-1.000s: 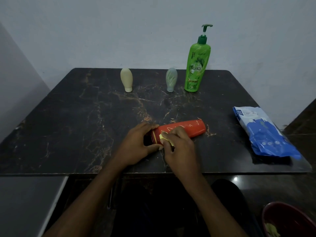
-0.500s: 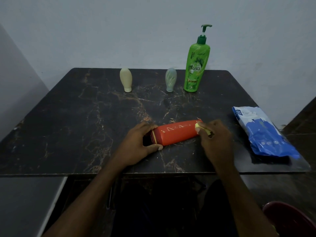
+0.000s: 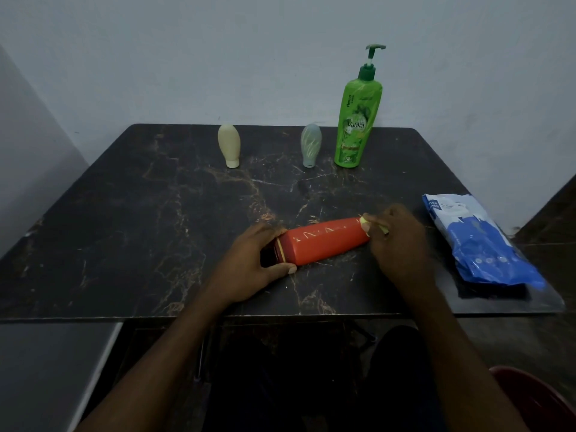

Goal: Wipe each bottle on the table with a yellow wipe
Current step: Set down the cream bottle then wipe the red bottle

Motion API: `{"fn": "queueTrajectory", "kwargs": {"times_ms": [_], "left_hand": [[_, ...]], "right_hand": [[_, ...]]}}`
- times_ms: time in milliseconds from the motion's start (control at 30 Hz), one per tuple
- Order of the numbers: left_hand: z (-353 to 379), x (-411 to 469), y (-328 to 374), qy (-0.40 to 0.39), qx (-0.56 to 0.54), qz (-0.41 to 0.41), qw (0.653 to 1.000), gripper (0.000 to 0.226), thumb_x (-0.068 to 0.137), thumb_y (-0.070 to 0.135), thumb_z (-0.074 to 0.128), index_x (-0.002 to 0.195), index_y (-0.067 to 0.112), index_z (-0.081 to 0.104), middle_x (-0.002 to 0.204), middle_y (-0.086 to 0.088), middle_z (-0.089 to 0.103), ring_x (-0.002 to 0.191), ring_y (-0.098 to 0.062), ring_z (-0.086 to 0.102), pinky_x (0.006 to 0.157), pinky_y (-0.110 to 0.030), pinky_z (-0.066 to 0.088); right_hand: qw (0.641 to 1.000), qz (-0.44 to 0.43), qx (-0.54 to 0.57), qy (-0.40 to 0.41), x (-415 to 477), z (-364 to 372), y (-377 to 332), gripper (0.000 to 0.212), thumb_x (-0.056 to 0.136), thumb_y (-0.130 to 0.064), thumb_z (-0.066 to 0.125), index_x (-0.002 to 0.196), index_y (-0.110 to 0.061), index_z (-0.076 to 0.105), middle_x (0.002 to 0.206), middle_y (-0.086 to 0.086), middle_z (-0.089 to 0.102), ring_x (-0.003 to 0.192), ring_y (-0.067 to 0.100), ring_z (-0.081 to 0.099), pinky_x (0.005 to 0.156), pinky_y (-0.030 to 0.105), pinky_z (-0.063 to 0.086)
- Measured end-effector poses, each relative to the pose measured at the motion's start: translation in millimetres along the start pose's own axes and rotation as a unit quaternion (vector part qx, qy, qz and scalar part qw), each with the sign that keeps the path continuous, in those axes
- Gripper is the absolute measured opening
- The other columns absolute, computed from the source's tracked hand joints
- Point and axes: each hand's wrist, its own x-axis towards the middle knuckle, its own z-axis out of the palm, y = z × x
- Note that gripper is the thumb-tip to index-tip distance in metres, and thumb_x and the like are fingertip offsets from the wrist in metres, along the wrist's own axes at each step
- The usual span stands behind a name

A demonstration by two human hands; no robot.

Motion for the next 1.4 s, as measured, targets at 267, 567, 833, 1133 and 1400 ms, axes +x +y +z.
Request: {"fn": "queueTrajectory", "kwargs": {"times_ms": [267,567,833,1133,1400], "left_hand": [[0.3,0.4,-1.7,-0.003,0.007,0.004,1.0,0.073,0.08,0.045,0.083,0.142,0.019,0.055,0.131,0.01,0.056,0.116,-0.003,0.054,0.097,-0.016,0.043],[0.7,-1.4,-1.0,-0.007,0.011,0.002,1.0,0.072,0.081,0.046,0.082,0.143,0.02,0.055,0.129,0.011,0.057,0.114,-0.002,0.053,0.093,-0.013,0.041],[0.5,-2.3,0.9,-0.003,0.016,0.009,1.0,0.07,0.081,0.045,0.082,0.141,0.02,0.055,0.128,0.01,0.058,0.114,-0.004,0.055,0.096,-0.021,0.046],[0.9,-4.1,1.4,0.012,0.021,0.003,1.0,0.062,0.078,0.046,0.084,0.13,0.023,0.059,0.12,0.011,0.061,0.106,-0.003,0.057,0.091,-0.025,0.05],[-0.5,-4.7,5.8,0.008,0.018,0.001,1.0,0.059,0.078,0.046,0.085,0.126,0.026,0.059,0.114,0.012,0.06,0.101,-0.001,0.056,0.085,-0.02,0.049]], "right_hand": [[0.999,0.011,-0.011,-0.031,7.5,-2.0,-14.0,0.017,0.096,-0.021,0.062,0.102,-0.006,0.067,0.091,0.001,0.055,0.082,0.014,0.053,0.068,0.027,0.034],[0.999,0.031,-0.002,-0.024,6.6,-3.0,-12.4,0.015,0.094,-0.019,0.065,0.105,-0.008,0.068,0.098,0.008,0.06,0.089,0.019,0.056,0.076,0.033,0.041],[0.998,-0.007,-0.001,-0.068,4.6,-1.3,-14.6,0.016,0.098,-0.019,0.06,0.109,-0.011,0.068,0.095,-0.004,0.051,0.08,0.005,0.05,0.065,0.018,0.032],[0.999,0.023,-0.001,-0.028,-12.1,19.0,-45.7,0.005,0.095,-0.012,0.061,0.099,-0.016,0.061,0.102,-0.001,0.059,0.087,0.013,0.056,0.072,0.025,0.042],[0.997,0.059,0.042,0.031,-19.0,8.1,-25.9,0.015,0.095,-0.023,0.064,0.104,-0.012,0.069,0.095,-0.003,0.056,0.084,0.008,0.049,0.071,0.02,0.031]]}}
